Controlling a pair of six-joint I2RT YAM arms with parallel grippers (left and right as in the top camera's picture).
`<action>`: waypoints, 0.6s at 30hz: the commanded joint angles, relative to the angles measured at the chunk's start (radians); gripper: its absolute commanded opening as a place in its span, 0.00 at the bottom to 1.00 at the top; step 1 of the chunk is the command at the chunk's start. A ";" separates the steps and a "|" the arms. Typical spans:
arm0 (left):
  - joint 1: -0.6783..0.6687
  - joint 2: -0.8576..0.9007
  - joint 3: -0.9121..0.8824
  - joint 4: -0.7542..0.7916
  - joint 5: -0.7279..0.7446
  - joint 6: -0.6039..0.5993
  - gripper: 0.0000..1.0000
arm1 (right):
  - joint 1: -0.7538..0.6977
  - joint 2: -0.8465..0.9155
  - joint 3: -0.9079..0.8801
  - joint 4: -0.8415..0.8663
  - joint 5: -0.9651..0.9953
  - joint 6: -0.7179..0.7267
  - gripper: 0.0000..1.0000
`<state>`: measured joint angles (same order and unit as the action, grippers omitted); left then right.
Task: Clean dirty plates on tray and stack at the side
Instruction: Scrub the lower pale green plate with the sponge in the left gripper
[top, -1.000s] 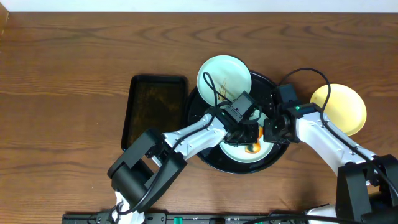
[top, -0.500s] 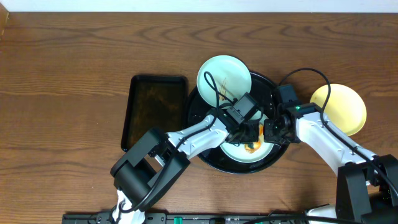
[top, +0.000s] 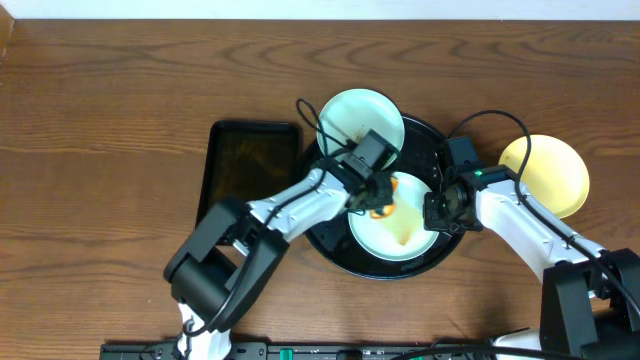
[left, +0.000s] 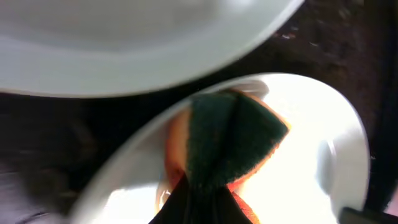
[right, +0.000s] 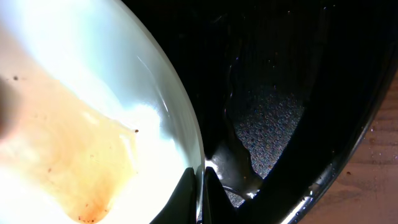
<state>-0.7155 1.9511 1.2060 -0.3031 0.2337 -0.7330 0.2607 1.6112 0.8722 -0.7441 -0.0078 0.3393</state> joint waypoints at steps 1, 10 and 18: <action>0.025 -0.082 -0.010 -0.030 -0.042 0.107 0.08 | -0.005 0.006 -0.002 -0.022 0.019 -0.014 0.08; 0.050 -0.282 -0.010 -0.225 -0.130 0.229 0.07 | -0.005 0.006 -0.002 0.013 -0.015 -0.014 0.31; 0.204 -0.302 -0.010 -0.398 -0.254 0.228 0.07 | -0.004 0.007 -0.016 0.031 -0.072 -0.014 0.23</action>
<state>-0.5739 1.6501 1.1988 -0.6857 0.0437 -0.5224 0.2607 1.6115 0.8700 -0.7166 -0.0570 0.3260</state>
